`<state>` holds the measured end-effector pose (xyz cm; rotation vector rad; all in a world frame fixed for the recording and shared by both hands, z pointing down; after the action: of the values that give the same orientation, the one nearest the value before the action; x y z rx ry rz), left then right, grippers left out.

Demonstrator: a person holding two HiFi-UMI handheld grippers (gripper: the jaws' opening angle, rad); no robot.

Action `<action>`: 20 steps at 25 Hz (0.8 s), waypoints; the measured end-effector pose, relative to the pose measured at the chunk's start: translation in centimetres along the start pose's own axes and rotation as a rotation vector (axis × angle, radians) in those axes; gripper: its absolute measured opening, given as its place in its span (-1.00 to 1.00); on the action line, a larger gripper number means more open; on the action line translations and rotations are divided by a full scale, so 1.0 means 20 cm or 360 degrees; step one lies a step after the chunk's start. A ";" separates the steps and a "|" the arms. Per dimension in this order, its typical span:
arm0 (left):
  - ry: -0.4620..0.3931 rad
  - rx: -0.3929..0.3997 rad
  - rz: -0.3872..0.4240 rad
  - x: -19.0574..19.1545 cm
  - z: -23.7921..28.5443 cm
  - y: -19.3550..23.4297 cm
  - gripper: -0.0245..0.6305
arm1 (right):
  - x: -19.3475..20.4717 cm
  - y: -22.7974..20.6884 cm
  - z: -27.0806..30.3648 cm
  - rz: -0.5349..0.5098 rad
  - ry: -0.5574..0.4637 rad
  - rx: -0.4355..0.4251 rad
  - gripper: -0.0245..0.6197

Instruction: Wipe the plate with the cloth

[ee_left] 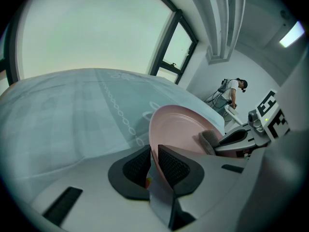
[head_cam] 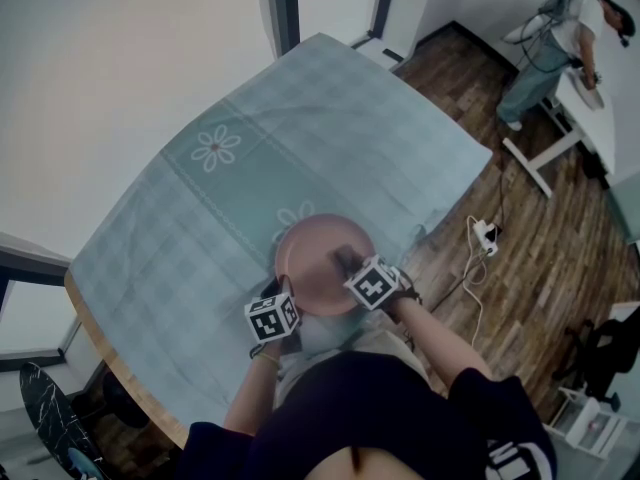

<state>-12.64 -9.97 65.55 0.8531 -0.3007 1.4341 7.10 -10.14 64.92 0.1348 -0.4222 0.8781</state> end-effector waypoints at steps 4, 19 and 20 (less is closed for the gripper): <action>-0.0004 0.0002 0.0001 0.00 0.01 0.00 -0.74 | 0.01 0.06 0.00 -0.0027 -0.0009 -0.0046 -0.82; -0.0003 -0.0004 -0.0003 0.00 0.01 0.00 -0.74 | 0.00 0.21 0.00 -0.0104 -0.0036 -0.0176 -0.82; -0.0004 -0.0005 -0.0004 0.00 0.01 0.00 -0.74 | 0.00 0.21 0.00 -0.0102 -0.0035 -0.0188 -0.82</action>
<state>-12.55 -10.09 65.64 0.8526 -0.3035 1.4303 3.83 -7.40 64.70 0.0490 -0.4864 0.7873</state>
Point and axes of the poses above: the fingertips, and each gripper's own axes: z forward along the fingers, y to its left, x out of its underside, the point moved 4 cm from there along -z, backward along the fingers, and after that the axes turned 8 degrees about -y, right-handed, at the moved point
